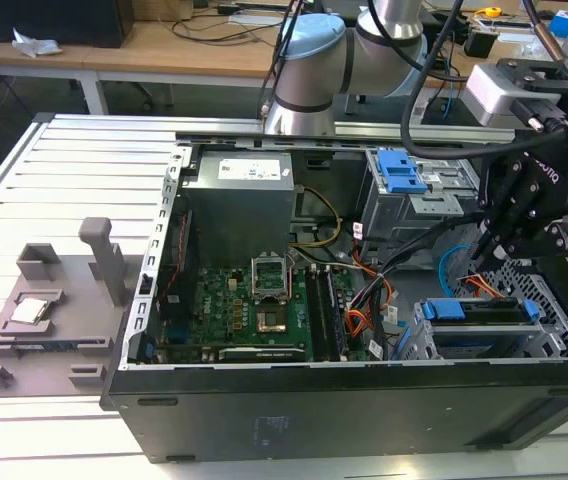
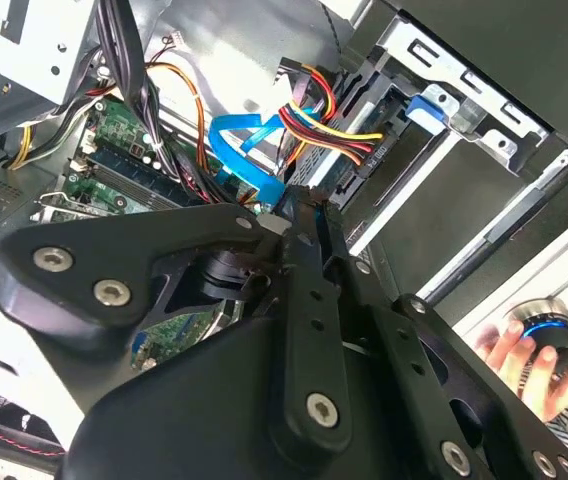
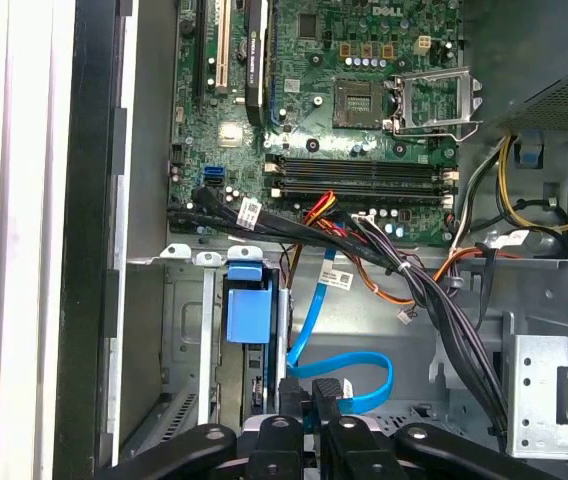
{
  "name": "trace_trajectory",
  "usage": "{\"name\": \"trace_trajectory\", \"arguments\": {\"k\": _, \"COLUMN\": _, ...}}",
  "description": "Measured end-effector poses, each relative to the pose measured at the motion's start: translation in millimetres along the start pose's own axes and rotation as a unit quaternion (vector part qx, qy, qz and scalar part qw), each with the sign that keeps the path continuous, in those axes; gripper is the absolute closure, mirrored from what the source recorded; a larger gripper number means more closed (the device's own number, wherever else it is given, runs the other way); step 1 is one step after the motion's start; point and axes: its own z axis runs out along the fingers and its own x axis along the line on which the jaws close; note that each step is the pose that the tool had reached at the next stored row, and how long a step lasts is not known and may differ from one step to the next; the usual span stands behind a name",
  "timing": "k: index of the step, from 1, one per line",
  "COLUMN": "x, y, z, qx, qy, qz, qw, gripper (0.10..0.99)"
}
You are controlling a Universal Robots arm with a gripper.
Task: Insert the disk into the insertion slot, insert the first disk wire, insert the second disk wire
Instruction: 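Insert the second disk wire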
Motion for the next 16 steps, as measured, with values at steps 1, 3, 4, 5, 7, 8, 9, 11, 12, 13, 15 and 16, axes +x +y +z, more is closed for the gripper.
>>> {"name": "trace_trajectory", "arguments": {"k": 1, "x": 0.1, "y": 0.0, "z": 0.0, "qx": 0.0000, "qy": 0.0000, "qz": 0.000, "qw": 1.0000, "gripper": 0.922}}
{"name": "trace_trajectory", "arguments": {"k": 3, "x": 2.7, "y": 0.1, "z": 0.0, "qx": 0.0000, "qy": 0.0001, "qz": 0.000, "qw": 1.0000, "gripper": 0.922}}
{"name": "trace_trajectory", "arguments": {"k": 4, "x": 7.5, "y": 0.3, "z": 0.0, "qx": 0.0000, "qy": 0.0000, "qz": 0.000, "qw": 1.0000, "gripper": 0.922}}
{"name": "trace_trajectory", "arguments": {"k": 5, "x": 9.7, "y": 0.4, "z": 0.1, "qx": 0.0000, "qy": 0.0000, "qz": 0.000, "qw": 1.0000, "gripper": 0.922}}
{"name": "trace_trajectory", "arguments": {"k": 7, "x": 15.7, "y": 0.5, "z": 0.1, "qx": 0.0000, "qy": 0.0000, "qz": 0.000, "qw": 1.0000, "gripper": 0.922}}
{"name": "trace_trajectory", "arguments": {"k": 8, "x": 17.6, "y": 0.6, "z": 0.1, "qx": 0.0000, "qy": 0.0000, "qz": 0.000, "qw": 1.0000, "gripper": 0.922}}
{"name": "trace_trajectory", "arguments": {"k": 9, "x": 18.9, "y": 0.6, "z": 0.1, "qx": 0.0000, "qy": 0.0000, "qz": 0.000, "qw": 1.0000, "gripper": 0.922}}
{"name": "trace_trajectory", "arguments": {"k": 11, "x": 22.8, "y": 0.7, "z": 0.4, "qx": 0.0000, "qy": 0.0000, "qz": 0.000, "qw": 1.0000, "gripper": 0.922}}
{"name": "trace_trajectory", "arguments": {"k": 12, "x": 23.8, "y": 0.7, "z": 0.8, "qx": 0.0000, "qy": -0.0001, "qz": 0.000, "qw": 1.0000, "gripper": 0.922}}
{"name": "trace_trajectory", "arguments": {"k": 13, "x": 25.0, "y": 0.7, "z": 2.6, "qx": 0.0000, "qy": -0.0001, "qz": 0.000, "qw": 1.0000, "gripper": 0.922}}
{"name": "trace_trajectory", "arguments": {"k": 15, "x": 25.3, "y": 0.5, "z": 5.9, "qx": 0.0000, "qy": 0.0000, "qz": 0.000, "qw": 1.0000, "gripper": 0.922}}
{"name": "trace_trajectory", "arguments": {"k": 16, "x": 25.3, "y": 0.5, "z": 6.9, "qx": 0.0000, "qy": 0.0000, "qz": 0.000, "qw": 1.0000, "gripper": 0.922}}
